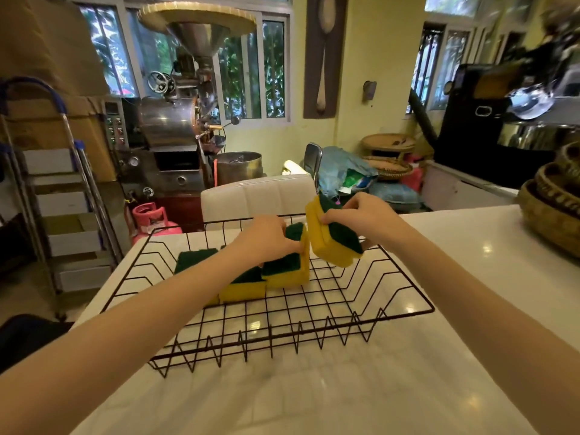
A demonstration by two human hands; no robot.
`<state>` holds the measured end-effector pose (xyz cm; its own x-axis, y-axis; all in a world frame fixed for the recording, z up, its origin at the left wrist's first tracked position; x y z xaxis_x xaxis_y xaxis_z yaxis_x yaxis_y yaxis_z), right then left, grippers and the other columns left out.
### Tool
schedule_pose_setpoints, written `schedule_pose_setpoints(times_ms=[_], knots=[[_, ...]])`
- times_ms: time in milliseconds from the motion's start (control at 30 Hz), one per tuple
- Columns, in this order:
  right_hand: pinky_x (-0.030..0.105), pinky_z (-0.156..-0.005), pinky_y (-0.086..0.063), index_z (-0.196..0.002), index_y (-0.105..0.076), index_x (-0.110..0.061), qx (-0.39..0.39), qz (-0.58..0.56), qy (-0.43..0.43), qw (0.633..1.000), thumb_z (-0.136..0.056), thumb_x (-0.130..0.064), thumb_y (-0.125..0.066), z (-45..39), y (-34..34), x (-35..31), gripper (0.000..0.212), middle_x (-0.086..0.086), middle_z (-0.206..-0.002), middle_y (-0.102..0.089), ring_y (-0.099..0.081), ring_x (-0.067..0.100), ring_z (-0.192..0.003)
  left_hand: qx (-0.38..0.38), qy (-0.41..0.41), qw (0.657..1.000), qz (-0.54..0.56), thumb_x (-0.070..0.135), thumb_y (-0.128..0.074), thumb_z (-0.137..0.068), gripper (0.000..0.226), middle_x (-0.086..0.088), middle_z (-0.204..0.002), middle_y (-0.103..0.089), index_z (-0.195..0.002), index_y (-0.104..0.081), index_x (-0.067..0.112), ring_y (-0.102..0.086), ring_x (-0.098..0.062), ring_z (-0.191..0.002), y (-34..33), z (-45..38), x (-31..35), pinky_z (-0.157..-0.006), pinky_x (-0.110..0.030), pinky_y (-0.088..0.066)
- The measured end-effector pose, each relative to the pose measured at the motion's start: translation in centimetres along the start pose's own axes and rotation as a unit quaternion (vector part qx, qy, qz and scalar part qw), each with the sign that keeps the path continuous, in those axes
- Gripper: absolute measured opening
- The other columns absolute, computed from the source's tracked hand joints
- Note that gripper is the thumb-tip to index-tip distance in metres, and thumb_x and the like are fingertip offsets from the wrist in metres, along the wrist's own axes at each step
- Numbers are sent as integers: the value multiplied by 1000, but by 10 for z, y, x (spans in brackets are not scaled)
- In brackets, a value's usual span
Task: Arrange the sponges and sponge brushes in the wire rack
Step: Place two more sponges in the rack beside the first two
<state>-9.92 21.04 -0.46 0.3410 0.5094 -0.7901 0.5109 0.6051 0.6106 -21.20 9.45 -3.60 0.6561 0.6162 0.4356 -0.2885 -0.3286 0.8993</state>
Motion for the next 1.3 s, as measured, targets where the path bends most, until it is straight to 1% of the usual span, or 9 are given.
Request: schedule_pose_setpoints(times_ms=[100, 300, 600, 767, 933, 1033, 1100, 1233, 1300], knots=[[33, -66, -51, -103, -52, -7, -23, 32, 5, 999, -76, -36, -68, -7, -14, -2, 43, 7, -94, -54, -53, 20, -86, 25, -26, 997, -69, 49, -58, -77, 38, 3, -58, -46, -73, -54, 11, -46, -11, -56, -12, -9, 6, -52, -21, -38], [24, -54, -44, -109, -49, -7, -16, 90, -3, 996, -75, -40, -66, -23, -24, 6, 51, 6, -93, -52, -52, 19, -82, 23, -20, 992, -119, 47, -55, -79, 37, 1, -59, -44, -78, -56, 10, -53, -18, -67, -25, -20, 10, -63, -29, -46], [21, -50, -38, -89, -45, -11, -59, 226, 3, 972, -77, -37, -65, -25, -39, 6, 35, 1, -73, -45, -51, 18, -75, 25, -2, 986, -165, 41, -51, -84, 39, -2, -64, -45, -90, -60, 4, -51, -19, -72, -16, -15, 3, -65, -29, -44], [22, -44, -30, -63, -40, -14, -79, 282, 9, 956, -79, -35, -64, -31, -56, 11, 36, 2, -64, -44, -43, 12, -55, 13, -10, 980, -200, 35, -45, -90, 36, -4, -64, -43, -96, -59, 2, -51, -19, -71, -24, -9, 8, -62, -28, -43], [22, -45, -31, -79, -46, -10, -71, 301, 15, 951, -79, -35, -64, -33, -60, 11, 30, 1, -65, -44, -43, 11, -56, -65, -35, 984, -161, 35, -50, -86, 37, -1, -55, -41, -58, -45, 11, -39, -11, -50, -18, -4, 8, -46, -21, -31], [22, -45, -31, -76, -45, -12, -49, 318, 37, 946, -81, -33, -61, -34, -63, 11, 27, 0, -63, -44, -42, 11, -55, -107, -44, 981, -152, 38, -62, -76, 41, 0, -52, -38, -52, -39, 14, -35, -12, -47, -17, 1, 4, -46, -21, -28], [22, -45, -31, -80, -46, -11, -42, 328, 52, 942, -82, -32, -60, -35, -67, 11, 25, -1, -63, -42, -41, 10, -55, -119, -47, 979, -159, 39, -68, -72, 38, 0, -56, -41, -57, -43, 13, -38, -11, -50, -17, 3, 1, -47, -20, -30], [22, -47, -33, -91, -50, -9, -76, 332, 48, 939, -82, -35, -58, -39, -68, 15, 29, 0, -66, -41, -42, 12, -59, -120, -64, 972, -190, 34, -72, -70, 48, -6, -89, -54, -105, -55, 5, -50, -17, -79, -17, 10, -2, -65, -24, -44], [22, -47, -32, -89, -49, -10, -85, 324, 43, 941, -82, -39, -59, -40, -66, 19, 32, 0, -67, -41, -42, 13, -60, -99, -78, 973, -192, 31, -72, -71, 50, -9, -97, -56, -110, -55, 5, -50, -19, -84, -16, 13, -3, -70, -26, -44]])
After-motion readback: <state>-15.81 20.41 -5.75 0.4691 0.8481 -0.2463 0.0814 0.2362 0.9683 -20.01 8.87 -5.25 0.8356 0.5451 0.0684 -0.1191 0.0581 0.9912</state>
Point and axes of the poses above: each hand's wrist, its own z-axis away from the middle knuckle, its own y-axis out of the back of the hand, x = y × z, the point moved 6 cm from there along -z, towards the middle knuckle
